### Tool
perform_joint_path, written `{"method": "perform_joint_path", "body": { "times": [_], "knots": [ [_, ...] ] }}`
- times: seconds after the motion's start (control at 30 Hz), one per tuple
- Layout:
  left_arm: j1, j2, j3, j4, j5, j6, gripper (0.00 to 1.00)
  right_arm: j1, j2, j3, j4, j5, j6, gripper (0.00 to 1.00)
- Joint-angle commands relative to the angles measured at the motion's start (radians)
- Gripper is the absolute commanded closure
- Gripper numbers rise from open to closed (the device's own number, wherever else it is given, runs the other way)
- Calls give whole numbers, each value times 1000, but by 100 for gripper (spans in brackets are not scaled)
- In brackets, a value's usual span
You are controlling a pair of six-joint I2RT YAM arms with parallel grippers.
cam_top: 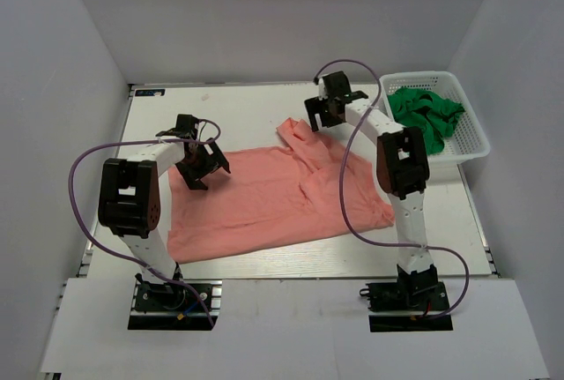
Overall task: Fold and stack the t-shirts
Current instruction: Grap the side of the flattened tshirt furthest away from the robot with both arms
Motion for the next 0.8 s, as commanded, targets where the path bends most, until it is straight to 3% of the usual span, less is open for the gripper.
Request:
{"method": "perform_joint_path", "body": {
  "times": [0.0,0.47,0.77],
  "knots": [
    [-6,55,-40,42,10,12,0,37,39,67,-20,54,-111,10],
    [-6,46,-31,2,-28,12,0,18,157,156,-132,398,8,10],
    [-6,46,-31,-16,-47,12,0,-81,138,184,-123,332,106,10]
  ]
}}
